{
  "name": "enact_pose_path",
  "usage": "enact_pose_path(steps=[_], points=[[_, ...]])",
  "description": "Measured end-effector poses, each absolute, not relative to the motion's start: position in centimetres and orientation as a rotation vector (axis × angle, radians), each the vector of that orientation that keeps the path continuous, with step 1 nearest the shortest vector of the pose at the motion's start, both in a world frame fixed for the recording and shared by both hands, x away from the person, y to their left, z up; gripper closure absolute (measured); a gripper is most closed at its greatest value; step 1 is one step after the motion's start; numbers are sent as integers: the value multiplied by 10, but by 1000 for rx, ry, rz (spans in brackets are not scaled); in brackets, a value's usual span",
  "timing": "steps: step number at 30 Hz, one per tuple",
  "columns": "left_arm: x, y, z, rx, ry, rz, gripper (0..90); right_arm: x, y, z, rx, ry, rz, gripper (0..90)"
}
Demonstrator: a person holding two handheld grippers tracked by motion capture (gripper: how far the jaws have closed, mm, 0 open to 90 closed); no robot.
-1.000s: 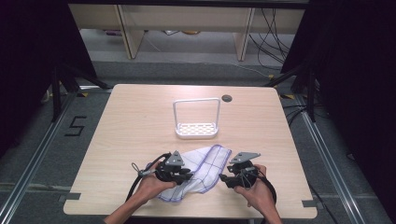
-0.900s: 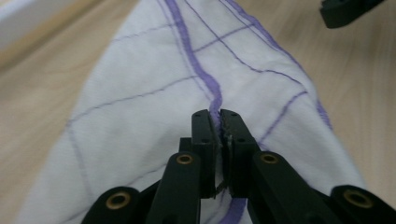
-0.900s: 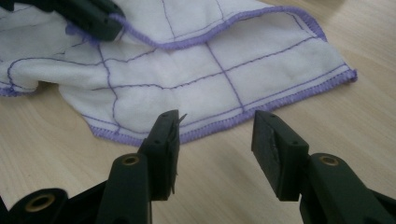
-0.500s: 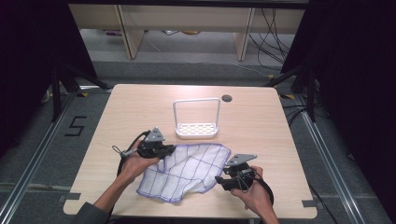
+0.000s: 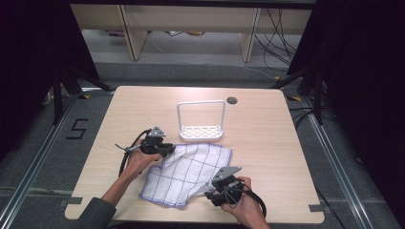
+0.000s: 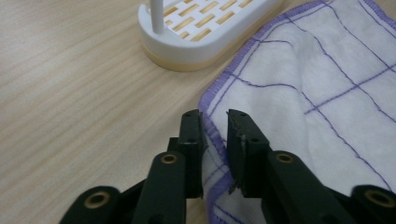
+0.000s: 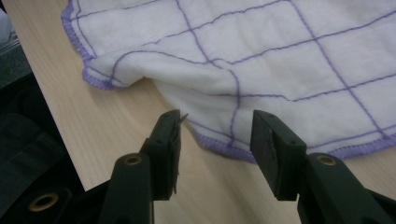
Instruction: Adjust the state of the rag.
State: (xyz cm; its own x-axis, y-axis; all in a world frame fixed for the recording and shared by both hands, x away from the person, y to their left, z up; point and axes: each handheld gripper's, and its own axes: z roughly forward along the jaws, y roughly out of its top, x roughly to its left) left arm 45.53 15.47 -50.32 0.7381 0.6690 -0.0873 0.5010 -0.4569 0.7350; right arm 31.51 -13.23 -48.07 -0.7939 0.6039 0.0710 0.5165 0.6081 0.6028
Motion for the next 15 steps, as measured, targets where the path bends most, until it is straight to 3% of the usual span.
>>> enact_pose_path(steps=[4,9,15], points=[[450,160,-499,2113,915,257,537,314,-125,-486,914,2703,916,538],[431,178,-489,2085,946,224,386,313,-119,-487,904,2705,918,552],[398,202,-481,2091,951,224,354,315,-113,-489,889,2698,921,551]])
